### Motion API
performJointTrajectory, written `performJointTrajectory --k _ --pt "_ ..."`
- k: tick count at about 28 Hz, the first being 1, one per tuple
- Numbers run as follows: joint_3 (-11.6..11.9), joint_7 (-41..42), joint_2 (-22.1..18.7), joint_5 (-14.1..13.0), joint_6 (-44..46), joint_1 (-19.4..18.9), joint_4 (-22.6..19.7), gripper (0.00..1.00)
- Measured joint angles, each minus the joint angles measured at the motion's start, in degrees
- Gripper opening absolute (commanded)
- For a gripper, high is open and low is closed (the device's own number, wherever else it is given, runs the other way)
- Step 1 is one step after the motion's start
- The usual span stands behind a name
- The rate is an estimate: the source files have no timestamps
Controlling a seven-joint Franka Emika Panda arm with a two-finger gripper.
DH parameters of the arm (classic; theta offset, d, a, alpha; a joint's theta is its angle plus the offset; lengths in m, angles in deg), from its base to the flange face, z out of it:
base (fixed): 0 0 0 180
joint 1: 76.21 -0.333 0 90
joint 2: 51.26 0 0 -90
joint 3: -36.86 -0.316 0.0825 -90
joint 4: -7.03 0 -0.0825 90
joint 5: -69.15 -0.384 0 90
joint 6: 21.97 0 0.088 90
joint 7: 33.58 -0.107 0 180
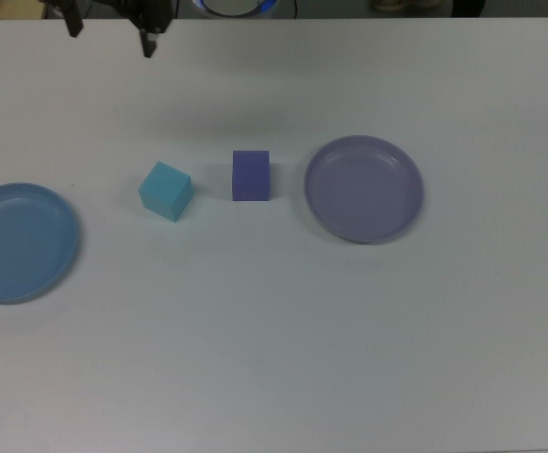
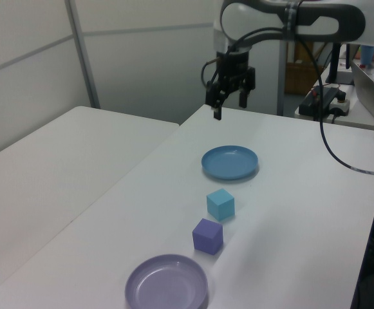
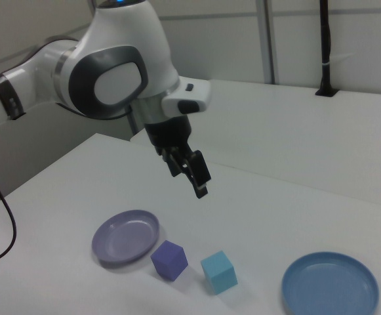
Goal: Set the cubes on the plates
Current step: 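Move the open gripper over toward the cyan cube, then lower the gripper onto the cyan cube and close on it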
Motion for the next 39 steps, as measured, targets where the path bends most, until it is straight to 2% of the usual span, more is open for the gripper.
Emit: performJointTrajectory --k 3,7,11,21,23,27,32,39 --pt "0.0 0.0 0.0 -1.9 0.0 2.3 0.2 1.00" --pt "0.0 0.0 0.1 -2.7 0.8 3.3 -1.3 1.00" --pt "-0.4 -0.2 -0.1 -2.9 -0.6 3.1 -5.9 1.00" --pt "-1.3 -5.9 -1.2 -2.9 -13.0 1.6 -19.3 1.00" --pt "-1.4 -7.4 -0.9 -2.9 -16.8 1.2 -22.3 1.00" --pt "-1.5 -9.7 0.7 -2.4 -22.3 1.0 -25.6 1.00" --pt "-1.5 -15.0 6.0 1.2 -29.9 0.7 -26.3 1.00" --pt "-1.7 -27.3 14.5 14.2 -37.0 -3.5 -25.5 1.00"
